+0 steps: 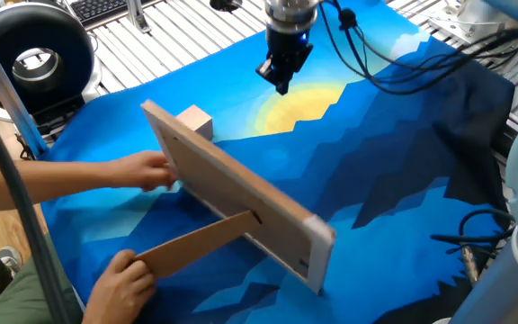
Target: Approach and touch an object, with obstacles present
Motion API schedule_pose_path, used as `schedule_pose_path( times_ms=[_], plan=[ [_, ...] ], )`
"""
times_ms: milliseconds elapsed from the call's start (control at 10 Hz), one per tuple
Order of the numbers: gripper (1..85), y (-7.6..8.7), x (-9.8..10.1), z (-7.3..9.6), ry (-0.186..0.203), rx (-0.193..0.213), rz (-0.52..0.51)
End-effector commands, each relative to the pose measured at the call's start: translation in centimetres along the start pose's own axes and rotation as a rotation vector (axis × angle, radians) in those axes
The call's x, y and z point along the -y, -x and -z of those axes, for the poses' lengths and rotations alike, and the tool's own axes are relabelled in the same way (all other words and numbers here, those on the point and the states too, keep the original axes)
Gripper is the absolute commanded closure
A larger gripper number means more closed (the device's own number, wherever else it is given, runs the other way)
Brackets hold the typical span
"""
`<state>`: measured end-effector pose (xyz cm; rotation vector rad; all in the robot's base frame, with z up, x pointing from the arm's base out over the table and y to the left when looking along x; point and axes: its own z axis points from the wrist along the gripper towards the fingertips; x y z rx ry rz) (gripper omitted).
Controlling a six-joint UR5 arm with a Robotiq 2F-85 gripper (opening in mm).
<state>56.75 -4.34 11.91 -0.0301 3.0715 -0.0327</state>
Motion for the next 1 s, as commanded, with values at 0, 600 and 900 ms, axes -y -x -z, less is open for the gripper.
schedule_pose_path(
  times_ms=[0,600,900],
  plan=[
    [84.7,0.68,0.08,-2.47,0.025,0.056,-0.001],
    [84.7,-0.07,-0.35,-2.71,0.041,0.022,0.013],
    [84.7,0.36,-0.45,-2.84,0.043,0.038,0.019]
  ],
)
